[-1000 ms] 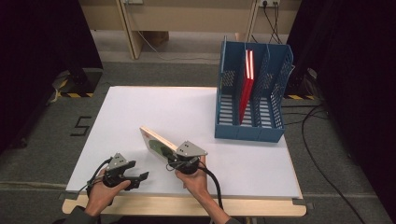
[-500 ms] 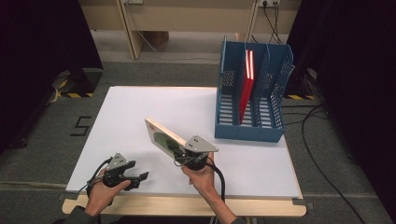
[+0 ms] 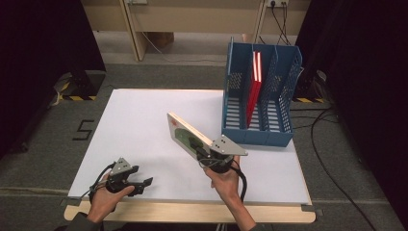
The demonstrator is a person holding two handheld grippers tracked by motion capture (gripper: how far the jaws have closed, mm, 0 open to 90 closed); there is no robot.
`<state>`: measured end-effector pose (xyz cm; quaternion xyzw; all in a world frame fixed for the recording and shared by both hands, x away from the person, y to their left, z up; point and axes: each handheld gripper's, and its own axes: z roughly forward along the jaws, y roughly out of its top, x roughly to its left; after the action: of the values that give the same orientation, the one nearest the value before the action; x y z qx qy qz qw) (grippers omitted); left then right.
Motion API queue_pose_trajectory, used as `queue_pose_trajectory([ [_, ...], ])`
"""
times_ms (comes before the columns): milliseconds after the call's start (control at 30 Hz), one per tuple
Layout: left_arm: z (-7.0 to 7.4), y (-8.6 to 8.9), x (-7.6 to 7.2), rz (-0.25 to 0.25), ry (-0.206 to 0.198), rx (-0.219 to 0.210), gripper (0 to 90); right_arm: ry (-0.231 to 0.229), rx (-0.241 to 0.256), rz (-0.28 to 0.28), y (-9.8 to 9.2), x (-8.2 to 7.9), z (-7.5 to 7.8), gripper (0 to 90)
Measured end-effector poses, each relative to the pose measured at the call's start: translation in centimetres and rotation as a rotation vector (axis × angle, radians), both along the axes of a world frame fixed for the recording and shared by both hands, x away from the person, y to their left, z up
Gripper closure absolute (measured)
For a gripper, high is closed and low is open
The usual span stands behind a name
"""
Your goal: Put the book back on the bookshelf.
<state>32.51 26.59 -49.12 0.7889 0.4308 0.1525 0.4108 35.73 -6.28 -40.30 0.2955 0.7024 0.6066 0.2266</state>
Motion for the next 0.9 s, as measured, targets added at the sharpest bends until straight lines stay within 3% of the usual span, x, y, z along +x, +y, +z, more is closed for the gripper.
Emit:
queue_pose_trajectory([
  [667,-0.3,-0.1,0.5,0.019,0.005,0.006,18.5,0.0,0.001,-0.119,-8.1,-4.0,2.0,76.2],
  [900,-0.3,0.0,0.5,0.021,0.006,0.009,18.4,-0.021,0.01,-0.178,-11.1,-5.4,2.8,76.2],
])
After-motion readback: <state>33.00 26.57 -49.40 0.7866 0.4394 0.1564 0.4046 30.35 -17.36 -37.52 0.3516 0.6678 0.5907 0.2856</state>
